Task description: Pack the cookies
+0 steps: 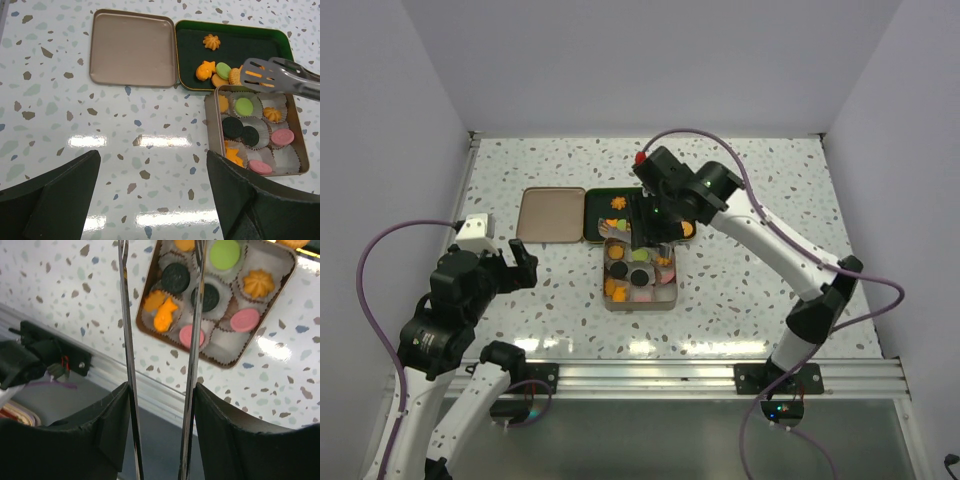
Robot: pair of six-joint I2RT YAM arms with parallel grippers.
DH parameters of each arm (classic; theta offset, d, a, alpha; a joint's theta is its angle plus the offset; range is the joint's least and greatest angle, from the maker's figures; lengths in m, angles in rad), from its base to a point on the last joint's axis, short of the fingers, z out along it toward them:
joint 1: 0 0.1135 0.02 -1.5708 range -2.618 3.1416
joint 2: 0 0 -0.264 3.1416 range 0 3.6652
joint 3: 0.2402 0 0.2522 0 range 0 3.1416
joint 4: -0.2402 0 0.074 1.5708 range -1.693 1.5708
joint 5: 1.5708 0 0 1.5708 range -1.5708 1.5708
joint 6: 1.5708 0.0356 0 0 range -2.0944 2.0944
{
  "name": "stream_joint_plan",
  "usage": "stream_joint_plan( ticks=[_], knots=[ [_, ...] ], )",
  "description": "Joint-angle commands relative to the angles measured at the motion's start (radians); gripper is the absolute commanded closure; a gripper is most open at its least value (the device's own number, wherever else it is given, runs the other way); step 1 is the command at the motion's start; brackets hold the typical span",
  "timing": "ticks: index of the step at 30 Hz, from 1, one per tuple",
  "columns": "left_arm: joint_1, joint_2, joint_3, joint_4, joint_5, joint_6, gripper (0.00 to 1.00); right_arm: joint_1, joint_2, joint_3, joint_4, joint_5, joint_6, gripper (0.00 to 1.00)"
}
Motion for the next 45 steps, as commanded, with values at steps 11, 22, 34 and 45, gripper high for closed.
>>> stream_joint_plan(
  ticks=[11,22,34,45],
  knots=[
    [-0.007,-0.007,0.006,0.033,0.004,0.004,0.07,-0.116,0.521,0.534,-0.032,0.141,-0.130,0.46],
    [-0.007,-0.002,0.005,0.036,0.009,0.009,0.08,-0.130,0.678,0.591,-0.019,0.190,-0.124,0.45],
    [-0.007,-0.004,0.002,0.042,0.017,0.012,0.09,-0.131,0.721,0.597,-0.008,0.143,-0.109,0.55],
    [-0.006,-0.005,0.003,0.041,0.015,0.014,0.10,-0.151,0.689,0.634,-0.029,0.154,-0.114,0.69]
  ],
)
